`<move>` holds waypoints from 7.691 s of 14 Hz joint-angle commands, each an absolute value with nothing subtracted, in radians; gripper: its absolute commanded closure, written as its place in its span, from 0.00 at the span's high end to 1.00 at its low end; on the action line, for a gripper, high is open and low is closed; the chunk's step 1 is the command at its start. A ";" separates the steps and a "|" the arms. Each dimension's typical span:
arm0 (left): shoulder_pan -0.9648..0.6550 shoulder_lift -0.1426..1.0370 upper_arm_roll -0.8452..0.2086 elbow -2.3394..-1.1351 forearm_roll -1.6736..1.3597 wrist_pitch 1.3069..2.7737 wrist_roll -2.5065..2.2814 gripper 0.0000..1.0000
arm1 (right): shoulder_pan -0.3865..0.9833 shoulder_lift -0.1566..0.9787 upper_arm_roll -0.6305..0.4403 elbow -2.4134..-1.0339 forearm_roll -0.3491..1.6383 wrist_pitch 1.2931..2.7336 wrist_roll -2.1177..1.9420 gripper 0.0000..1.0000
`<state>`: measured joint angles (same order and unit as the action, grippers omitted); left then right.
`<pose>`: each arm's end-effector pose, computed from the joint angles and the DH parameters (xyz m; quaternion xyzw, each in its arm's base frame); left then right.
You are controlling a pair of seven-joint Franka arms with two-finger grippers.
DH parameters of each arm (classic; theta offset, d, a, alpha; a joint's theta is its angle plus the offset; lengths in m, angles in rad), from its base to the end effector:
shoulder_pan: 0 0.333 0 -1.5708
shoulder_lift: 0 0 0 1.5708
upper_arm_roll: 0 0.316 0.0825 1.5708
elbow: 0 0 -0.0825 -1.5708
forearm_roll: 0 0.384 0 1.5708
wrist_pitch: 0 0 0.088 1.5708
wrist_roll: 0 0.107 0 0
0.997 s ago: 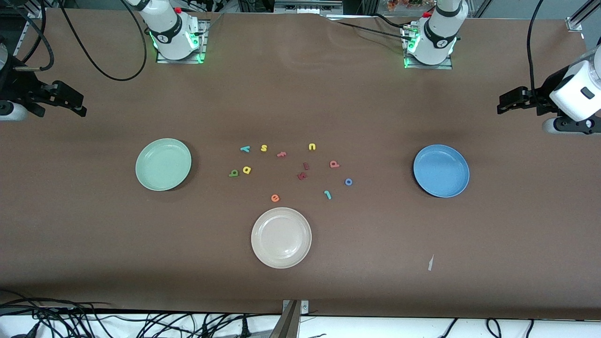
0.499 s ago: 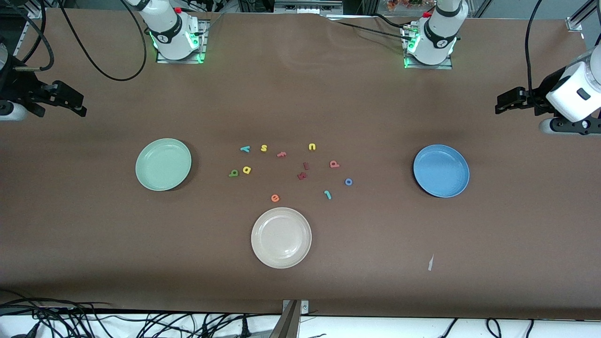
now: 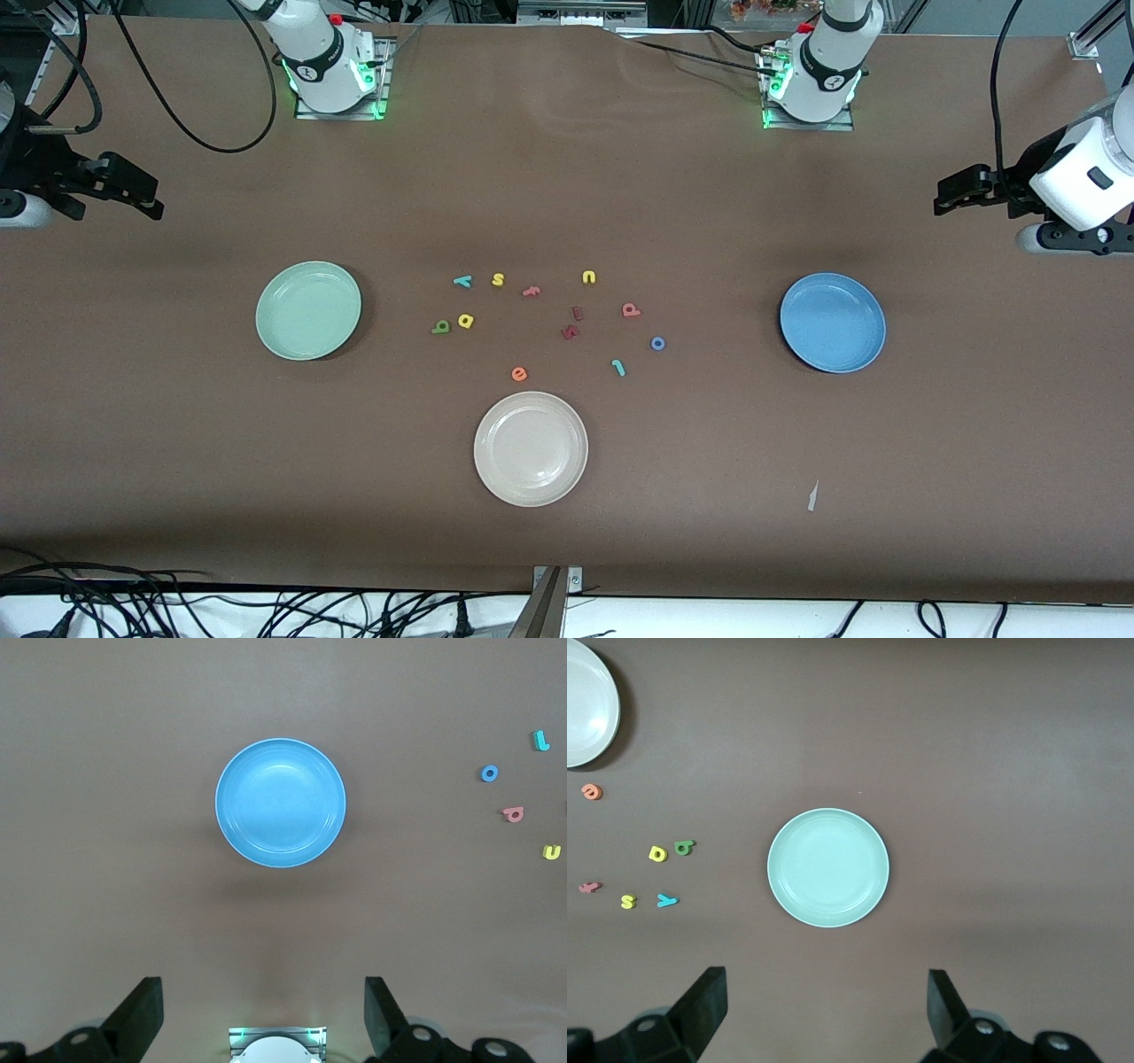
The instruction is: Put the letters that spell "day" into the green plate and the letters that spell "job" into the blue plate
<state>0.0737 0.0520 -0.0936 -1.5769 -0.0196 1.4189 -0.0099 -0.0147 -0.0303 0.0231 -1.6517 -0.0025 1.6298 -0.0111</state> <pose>0.5505 -0.0120 0.5815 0.9944 -0.0056 -0.1049 0.0106 0.5494 0.0046 0.6081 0.9999 0.0098 0.0042 0.0016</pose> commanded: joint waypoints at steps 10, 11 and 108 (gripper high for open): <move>0.069 0.049 -0.098 -1.583 0.012 1.428 0.011 1.00 | -0.025 -0.041 0.025 -1.661 -0.003 1.626 -0.009 1.00; 0.069 0.049 -0.098 -1.585 0.012 1.428 0.011 1.00 | -0.025 -0.041 0.025 -1.661 -0.003 1.626 -0.009 1.00; -0.189 0.557 -0.347 -1.815 -0.012 2.235 -1.421 1.00 | 0.594 0.630 -0.167 -1.751 0.096 2.287 0.957 1.00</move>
